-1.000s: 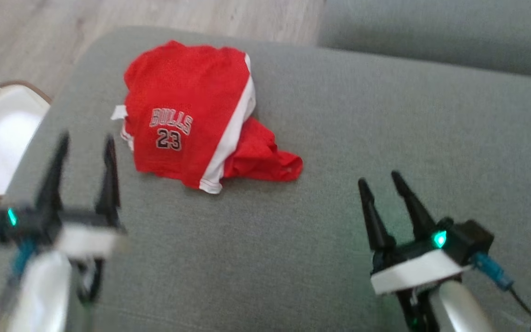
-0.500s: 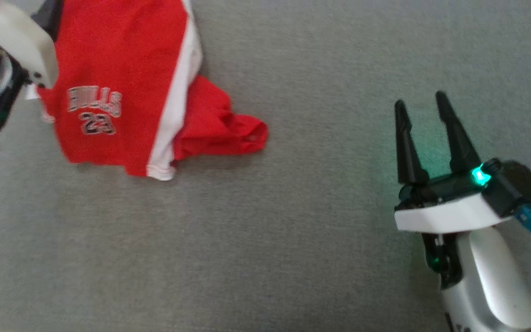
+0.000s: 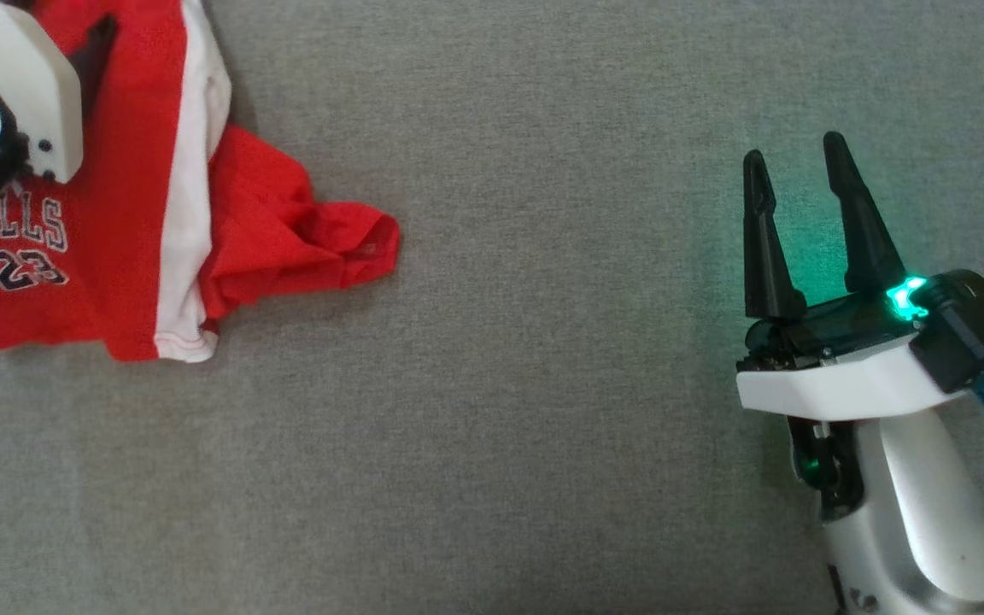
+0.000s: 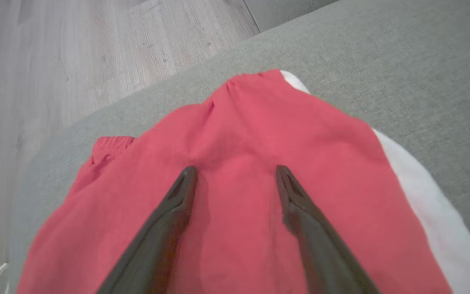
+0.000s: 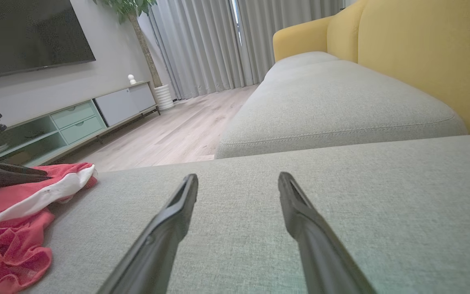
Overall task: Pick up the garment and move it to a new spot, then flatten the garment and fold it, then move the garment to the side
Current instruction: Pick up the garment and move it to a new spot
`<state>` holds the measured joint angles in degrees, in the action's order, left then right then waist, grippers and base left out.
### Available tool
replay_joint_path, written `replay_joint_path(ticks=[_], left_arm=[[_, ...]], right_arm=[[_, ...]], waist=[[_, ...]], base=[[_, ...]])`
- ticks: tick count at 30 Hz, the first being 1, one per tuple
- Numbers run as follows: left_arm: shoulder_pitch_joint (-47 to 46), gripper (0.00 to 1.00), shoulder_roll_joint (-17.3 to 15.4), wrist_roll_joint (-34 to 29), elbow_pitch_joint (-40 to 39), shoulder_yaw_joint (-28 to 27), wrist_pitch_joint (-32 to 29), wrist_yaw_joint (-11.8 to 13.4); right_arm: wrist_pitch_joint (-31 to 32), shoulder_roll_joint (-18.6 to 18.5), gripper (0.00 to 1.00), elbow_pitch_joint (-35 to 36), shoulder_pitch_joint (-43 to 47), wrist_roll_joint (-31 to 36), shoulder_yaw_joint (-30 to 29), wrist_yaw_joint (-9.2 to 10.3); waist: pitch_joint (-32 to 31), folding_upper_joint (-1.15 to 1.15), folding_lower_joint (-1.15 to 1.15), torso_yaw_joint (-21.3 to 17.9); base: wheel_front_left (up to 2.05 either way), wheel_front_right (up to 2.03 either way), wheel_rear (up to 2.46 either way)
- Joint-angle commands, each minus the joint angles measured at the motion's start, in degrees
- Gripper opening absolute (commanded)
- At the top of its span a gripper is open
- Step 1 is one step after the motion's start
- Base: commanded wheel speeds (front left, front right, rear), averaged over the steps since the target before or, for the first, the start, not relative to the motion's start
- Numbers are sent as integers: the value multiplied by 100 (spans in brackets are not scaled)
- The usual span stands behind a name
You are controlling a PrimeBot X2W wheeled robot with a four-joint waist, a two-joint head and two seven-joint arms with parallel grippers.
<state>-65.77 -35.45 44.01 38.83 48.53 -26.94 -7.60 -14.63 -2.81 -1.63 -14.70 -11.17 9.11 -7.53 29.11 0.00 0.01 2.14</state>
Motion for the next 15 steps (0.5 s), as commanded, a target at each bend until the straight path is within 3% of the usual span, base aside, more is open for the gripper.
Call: replay_joint_path(ticks=[1, 2, 3, 4, 15], left_arm=[[-308, 100, -334, 116, -32, -131, -68, 12], [-302, 76, -331, 218, -9, -66, -119, 11], [-310, 16, -337, 308, -1, -15, -134, 11], [-328, 0, -347, 381, 16, 14, -110, 11], [-734, 0, -339, 478, 199, 92, 1134, 11]], right_arm=[[-37, -7, 100, 224, -97, -42, 156, 4], [-37, -7, 100, 227, -96, -46, 153, 4], [-37, -7, 100, 227, -96, -49, 149, 4], [-37, -7, 100, 226, -94, -52, 142, 4], [-37, -7, 100, 99, -17, -74, 186, 4]], waist=[[20, 0, -1, -24], [20, 0, -1, -26], [19, 0, -1, -27], [15, 0, -1, -24], [-418, 0, -1, 82]], base=[[0, 0, 0], [0, 0, 0], [0, 0, 0], [0, 0, 0], [0, 0, 0]])
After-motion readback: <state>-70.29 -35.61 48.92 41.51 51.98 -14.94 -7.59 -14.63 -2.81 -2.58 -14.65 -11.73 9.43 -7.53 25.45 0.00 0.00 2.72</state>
